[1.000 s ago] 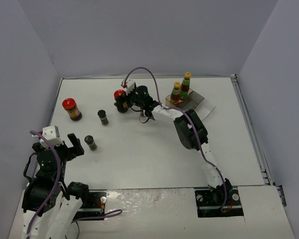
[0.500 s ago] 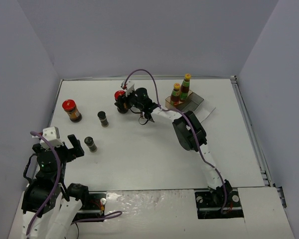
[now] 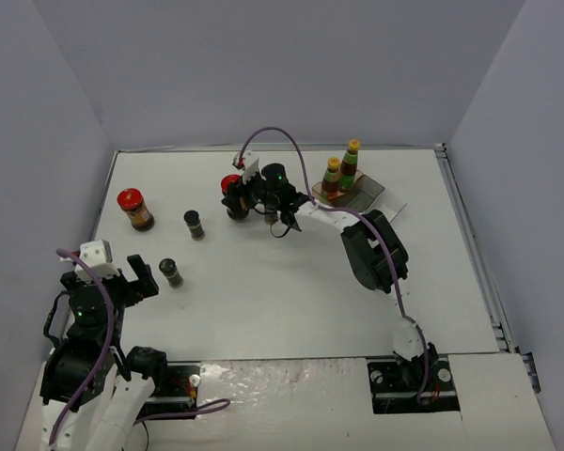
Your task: Organize the condiment bottles
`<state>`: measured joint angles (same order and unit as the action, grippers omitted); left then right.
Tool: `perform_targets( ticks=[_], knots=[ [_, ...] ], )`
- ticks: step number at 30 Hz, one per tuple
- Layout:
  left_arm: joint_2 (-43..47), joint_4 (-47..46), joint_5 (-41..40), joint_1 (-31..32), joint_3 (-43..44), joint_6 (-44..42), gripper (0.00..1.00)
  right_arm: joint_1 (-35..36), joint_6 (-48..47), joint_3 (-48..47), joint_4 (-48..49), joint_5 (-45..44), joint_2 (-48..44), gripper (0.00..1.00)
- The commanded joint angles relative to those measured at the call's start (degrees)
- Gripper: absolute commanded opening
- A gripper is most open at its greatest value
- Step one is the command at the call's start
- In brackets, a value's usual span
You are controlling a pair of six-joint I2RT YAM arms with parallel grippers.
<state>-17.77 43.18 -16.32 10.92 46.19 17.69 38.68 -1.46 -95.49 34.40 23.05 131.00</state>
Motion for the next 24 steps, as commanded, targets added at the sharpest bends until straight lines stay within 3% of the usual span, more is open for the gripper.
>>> perform_targets(
  ticks=[1,12,20,24],
  knots=[
    [0.4,-3.3,0.1,-0.1,0.9,0.6,0.97,0.4,-1.2,2.0,11.2,2.3,-19.4,0.00],
    [1.6,-3.3,0.1,-0.1,0.8,0.6,0.97,-2.9,-3.9,18.8,1.0,-7.1,-44.3,0.00],
    [1.8,-3.2,0.0,0.0,0.9,0.7,0.97,-14.3,-2.0,30.7,-4.7,-14.2,-56.4,0.00],
    [1.9,-3.3,0.2,0.0,0.9,0.6,0.97,-21.3,-0.3,34.3,-3.9,-15.2,-57.2,0.00]
  ],
)
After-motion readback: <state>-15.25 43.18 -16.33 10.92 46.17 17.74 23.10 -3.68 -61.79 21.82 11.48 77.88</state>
